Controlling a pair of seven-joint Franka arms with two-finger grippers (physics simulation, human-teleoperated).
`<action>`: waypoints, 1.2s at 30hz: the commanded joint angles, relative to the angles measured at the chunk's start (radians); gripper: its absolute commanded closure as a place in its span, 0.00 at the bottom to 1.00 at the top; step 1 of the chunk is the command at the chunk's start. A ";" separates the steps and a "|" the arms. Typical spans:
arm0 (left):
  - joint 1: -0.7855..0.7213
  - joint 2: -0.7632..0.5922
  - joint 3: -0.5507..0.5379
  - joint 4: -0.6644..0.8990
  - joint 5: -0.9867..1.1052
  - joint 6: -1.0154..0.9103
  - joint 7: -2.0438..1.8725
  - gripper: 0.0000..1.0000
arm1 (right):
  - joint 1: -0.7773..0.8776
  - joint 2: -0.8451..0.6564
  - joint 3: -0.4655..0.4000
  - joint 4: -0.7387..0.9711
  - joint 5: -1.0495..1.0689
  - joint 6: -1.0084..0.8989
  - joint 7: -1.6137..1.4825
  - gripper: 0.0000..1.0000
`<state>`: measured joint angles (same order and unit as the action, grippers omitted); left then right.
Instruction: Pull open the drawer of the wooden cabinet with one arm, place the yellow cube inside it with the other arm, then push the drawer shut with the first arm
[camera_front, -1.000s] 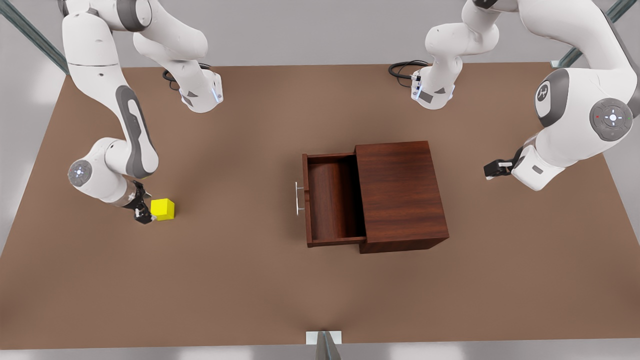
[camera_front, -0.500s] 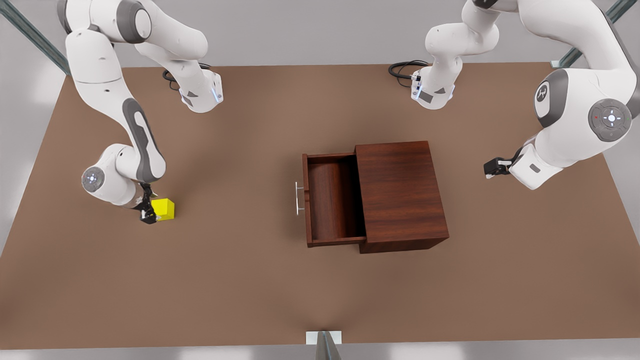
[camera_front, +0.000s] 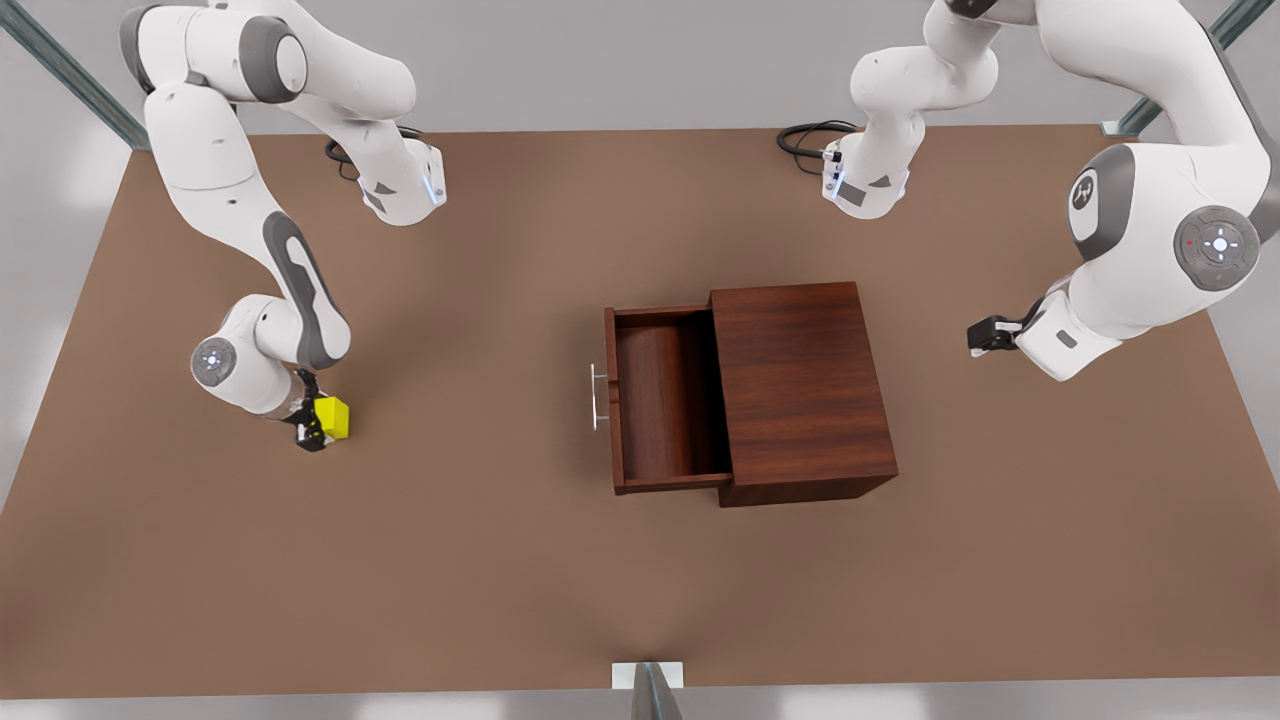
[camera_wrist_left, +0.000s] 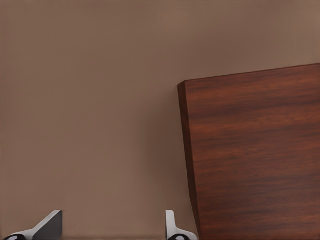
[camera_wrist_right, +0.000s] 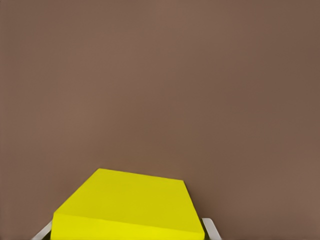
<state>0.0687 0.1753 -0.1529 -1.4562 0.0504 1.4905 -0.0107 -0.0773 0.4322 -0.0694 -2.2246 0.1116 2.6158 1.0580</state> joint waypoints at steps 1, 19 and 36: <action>0.000 0.000 0.000 0.000 0.002 0.001 0.028 0.00 | 0.001 0.000 0.000 0.000 0.000 0.020 0.037 0.00; 0.002 -0.003 0.003 0.000 0.008 -0.003 0.028 0.00 | 0.146 -0.150 0.102 0.465 -0.041 -0.661 0.405 0.42; 0.011 -0.010 0.004 0.002 0.009 -0.009 0.026 0.00 | 0.642 0.312 0.125 1.243 0.011 -0.863 1.384 0.40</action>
<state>0.0800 0.1672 -0.1483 -1.4536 0.0591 1.4832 0.0128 0.5519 0.7282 0.0556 -0.9995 0.1195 1.7534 1.7572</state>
